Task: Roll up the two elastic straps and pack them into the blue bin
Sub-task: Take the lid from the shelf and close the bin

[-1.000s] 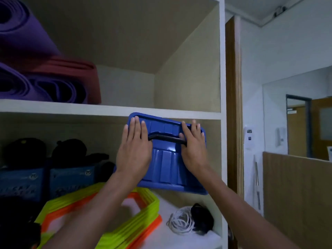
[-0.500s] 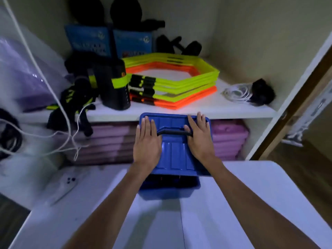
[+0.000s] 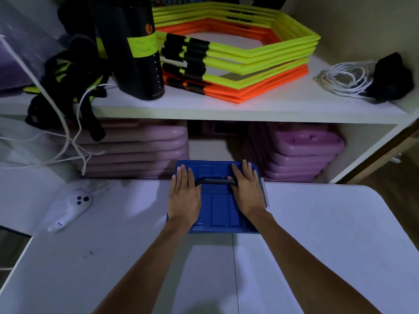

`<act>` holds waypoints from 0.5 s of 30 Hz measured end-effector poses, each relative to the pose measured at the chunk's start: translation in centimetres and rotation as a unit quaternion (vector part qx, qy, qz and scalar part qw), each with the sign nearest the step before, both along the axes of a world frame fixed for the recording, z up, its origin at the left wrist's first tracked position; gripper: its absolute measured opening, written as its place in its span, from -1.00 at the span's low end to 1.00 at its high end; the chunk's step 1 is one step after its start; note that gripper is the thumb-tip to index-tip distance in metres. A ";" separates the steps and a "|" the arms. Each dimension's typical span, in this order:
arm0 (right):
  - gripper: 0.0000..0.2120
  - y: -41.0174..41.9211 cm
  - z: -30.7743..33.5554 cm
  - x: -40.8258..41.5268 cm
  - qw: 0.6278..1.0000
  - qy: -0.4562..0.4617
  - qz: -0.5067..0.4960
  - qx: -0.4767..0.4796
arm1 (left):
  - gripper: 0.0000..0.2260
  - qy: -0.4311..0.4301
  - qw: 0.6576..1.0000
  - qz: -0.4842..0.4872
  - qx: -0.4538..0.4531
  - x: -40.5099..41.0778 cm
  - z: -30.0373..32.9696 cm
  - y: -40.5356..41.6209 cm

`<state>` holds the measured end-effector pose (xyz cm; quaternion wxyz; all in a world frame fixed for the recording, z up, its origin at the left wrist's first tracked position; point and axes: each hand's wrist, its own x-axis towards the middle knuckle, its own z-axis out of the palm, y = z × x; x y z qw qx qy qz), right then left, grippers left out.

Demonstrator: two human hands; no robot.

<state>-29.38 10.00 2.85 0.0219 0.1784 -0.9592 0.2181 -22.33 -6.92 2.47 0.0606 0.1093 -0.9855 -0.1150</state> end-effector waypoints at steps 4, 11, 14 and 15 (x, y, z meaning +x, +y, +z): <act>-0.51 0.5 -0.3 -1.6 1.000 -0.003 -0.002 0.012 | -0.37 0.010 1.000 0.011 -0.001 -1.7 -0.7 0.2; -0.27 0.5 -0.1 -0.7 0.998 -0.026 0.048 -0.016 | -0.27 -0.023 0.998 0.009 0.061 -1.4 -0.4 0.2; -0.32 0.2 -0.3 -0.5 0.997 -0.033 0.067 0.022 | -0.32 -0.023 0.996 0.045 0.077 -2.0 -0.2 0.4; -0.34 0.0 -0.5 -0.6 0.996 -0.028 0.055 0.057 | -0.36 -0.024 0.997 0.051 0.051 -2.2 -0.3 0.5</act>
